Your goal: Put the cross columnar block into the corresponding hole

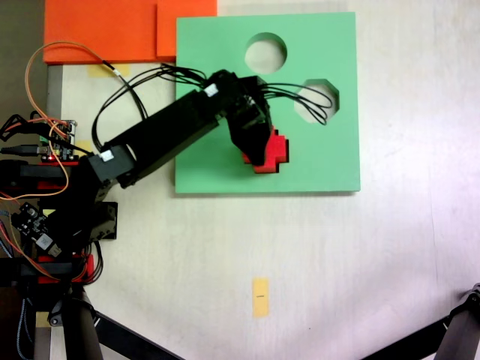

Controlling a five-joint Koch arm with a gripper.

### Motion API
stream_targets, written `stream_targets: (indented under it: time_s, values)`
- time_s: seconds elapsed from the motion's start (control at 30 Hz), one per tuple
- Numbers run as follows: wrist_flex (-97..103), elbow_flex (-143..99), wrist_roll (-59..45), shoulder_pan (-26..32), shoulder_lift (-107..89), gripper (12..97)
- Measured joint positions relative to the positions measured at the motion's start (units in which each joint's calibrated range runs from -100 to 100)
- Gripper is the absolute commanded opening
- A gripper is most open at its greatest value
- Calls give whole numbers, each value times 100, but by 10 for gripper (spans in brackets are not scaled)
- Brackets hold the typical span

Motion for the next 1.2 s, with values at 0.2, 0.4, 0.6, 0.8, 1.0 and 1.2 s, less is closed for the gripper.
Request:
stream_targets:
  time_s: [0.2,0.4,0.6,0.8,1.0,1.2]
  values:
    - [-587,0,-654,10,-2654,777]
    - [-1185,0,-2188,-137,-4925,768]
    - [-1077,-421,-4278,-586,-7018,604]
    - [372,-3028,-4674,-801,-8769,603]
    - [4493,-7829,-5060,-1065,-9289,600]
    - [6755,-10211,-5368,-1226,-9275,570]
